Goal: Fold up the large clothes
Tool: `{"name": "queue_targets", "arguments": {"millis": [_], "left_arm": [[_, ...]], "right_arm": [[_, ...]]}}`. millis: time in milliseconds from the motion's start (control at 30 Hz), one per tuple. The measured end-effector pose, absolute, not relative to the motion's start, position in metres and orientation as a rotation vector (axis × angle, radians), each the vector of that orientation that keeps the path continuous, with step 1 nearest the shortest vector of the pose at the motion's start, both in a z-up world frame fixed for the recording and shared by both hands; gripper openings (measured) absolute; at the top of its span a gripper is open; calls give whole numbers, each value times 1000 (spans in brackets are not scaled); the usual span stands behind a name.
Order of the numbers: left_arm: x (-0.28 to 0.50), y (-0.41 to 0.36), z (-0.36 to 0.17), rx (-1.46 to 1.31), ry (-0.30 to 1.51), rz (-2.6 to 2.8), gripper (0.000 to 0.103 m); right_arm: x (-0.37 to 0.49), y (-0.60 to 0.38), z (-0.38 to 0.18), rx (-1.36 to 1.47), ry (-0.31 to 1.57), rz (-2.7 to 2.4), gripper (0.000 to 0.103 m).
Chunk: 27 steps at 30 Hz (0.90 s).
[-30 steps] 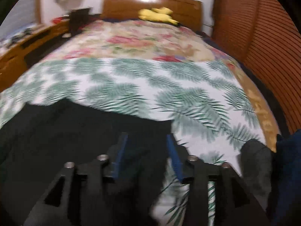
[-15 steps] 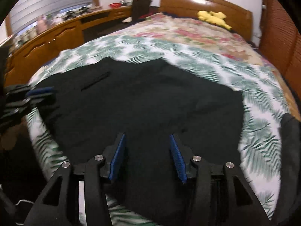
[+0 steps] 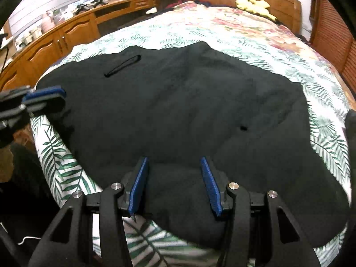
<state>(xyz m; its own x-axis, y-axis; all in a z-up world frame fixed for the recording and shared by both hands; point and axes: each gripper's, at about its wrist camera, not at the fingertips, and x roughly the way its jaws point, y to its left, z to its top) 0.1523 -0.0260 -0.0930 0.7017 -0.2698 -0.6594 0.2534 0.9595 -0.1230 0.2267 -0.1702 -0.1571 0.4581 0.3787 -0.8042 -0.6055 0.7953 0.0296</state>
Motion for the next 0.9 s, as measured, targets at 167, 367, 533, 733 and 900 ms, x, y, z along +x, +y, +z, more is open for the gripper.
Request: {"name": "queue_targets", "arguments": {"millis": [167,367,533,733,900], "left_arm": [[148,-42,-96,6,750,-329,14],[149,-58,-102,22,772,-372,14],[155,-74,-112,38,810,-405,14],[157,-85,-123,71,848,-426,14],[160,-85,-127,63,863,-439,18]], "right_arm": [[212,-206,-133,-242,873,558,50],[204,-265,-110,-166,830,407,50],[206,-300,-113,-119,837,313,50],[211,-325,-128,-40,858,241,57],[211,-332,-136,9,878,244,62]]}}
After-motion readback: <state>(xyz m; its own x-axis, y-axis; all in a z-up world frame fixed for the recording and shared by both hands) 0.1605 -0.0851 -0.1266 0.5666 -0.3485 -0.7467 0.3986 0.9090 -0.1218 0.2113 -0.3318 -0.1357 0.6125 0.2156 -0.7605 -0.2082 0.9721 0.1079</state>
